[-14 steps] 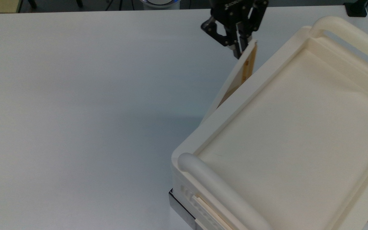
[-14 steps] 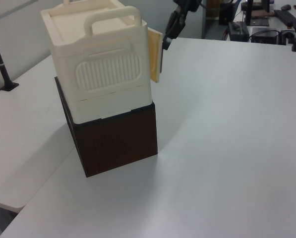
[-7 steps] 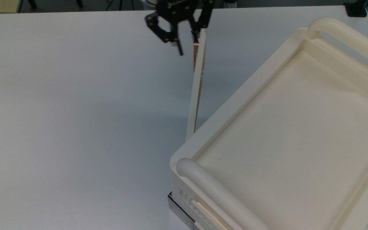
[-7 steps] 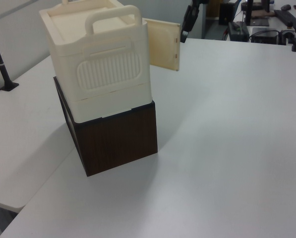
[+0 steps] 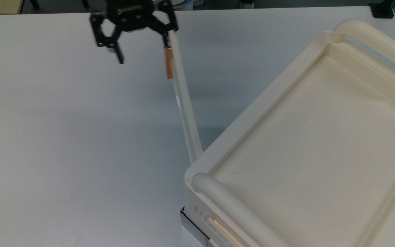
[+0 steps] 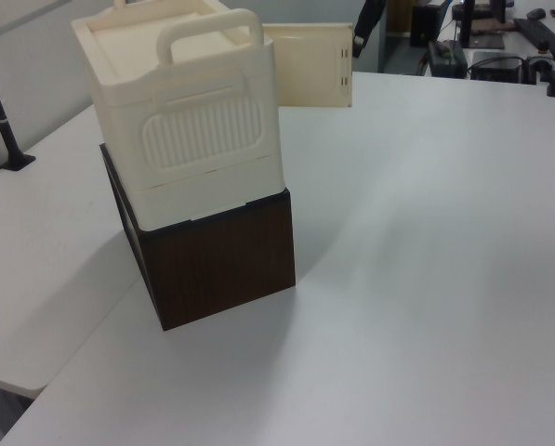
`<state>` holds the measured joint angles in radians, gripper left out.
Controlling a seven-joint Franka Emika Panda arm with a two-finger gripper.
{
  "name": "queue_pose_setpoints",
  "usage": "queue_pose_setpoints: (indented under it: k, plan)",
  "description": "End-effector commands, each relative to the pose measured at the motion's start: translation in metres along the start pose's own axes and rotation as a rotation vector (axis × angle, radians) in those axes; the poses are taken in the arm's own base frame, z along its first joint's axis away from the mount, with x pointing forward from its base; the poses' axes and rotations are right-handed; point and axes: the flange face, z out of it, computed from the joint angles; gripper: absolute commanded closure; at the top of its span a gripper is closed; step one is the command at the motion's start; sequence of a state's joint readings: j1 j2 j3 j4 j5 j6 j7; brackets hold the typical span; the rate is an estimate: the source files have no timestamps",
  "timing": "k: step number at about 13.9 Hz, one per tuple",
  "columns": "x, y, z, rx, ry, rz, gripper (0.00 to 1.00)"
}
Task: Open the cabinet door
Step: 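Pull the grasped door edge outward, swinging the door on its hinge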
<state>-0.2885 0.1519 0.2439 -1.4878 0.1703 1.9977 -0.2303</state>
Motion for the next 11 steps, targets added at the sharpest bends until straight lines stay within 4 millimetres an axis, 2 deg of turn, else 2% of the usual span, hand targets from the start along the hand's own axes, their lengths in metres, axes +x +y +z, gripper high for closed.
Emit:
queue_pose_setpoints:
  k: [1, 7, 11]
  plan:
    - [0.007, 0.050, 0.000, -0.059, 0.123, 0.068, 0.00]
    - [-0.007, 0.110, -0.025, -0.116, 0.158, 0.148, 0.00]
    - [-0.025, 0.131, -0.043, -0.205, 0.076, 0.145, 0.00]
